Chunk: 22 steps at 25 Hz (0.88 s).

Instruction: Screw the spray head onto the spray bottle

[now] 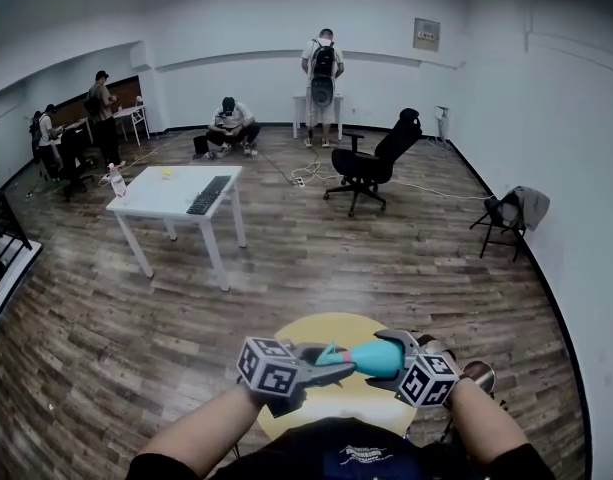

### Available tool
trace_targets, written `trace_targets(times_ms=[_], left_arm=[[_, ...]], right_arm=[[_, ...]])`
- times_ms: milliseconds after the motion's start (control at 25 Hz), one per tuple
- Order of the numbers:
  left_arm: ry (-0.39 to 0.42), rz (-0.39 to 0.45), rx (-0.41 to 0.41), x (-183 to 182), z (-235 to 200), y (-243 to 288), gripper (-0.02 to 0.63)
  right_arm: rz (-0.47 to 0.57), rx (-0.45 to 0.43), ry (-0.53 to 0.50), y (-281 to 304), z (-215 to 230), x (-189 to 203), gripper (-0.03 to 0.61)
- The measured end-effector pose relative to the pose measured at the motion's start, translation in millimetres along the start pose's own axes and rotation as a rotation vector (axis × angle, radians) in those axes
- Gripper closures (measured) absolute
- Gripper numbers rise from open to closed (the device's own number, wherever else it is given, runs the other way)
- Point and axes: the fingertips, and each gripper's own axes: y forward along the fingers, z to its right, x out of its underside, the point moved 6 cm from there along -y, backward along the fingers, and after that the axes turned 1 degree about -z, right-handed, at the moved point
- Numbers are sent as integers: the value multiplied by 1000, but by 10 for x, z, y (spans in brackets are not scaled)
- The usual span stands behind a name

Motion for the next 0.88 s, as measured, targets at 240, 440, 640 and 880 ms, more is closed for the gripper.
trace_targets(times_ms=[240, 440, 640, 880], left_arm=[[496, -276, -130, 119, 200, 211, 422], [370, -170, -147, 77, 93, 119, 411], [-36, 218, -132, -148, -240, -439, 338], [-134, 146, -74, -74, -343, -441, 325]], right_arm=[[-28, -55, -42, 48, -91, 51, 138], [-5, -52, -19, 110, 0, 6, 138], [31, -10, 157, 77, 96, 291, 136], [-15, 0, 70, 78, 45, 207, 135]])
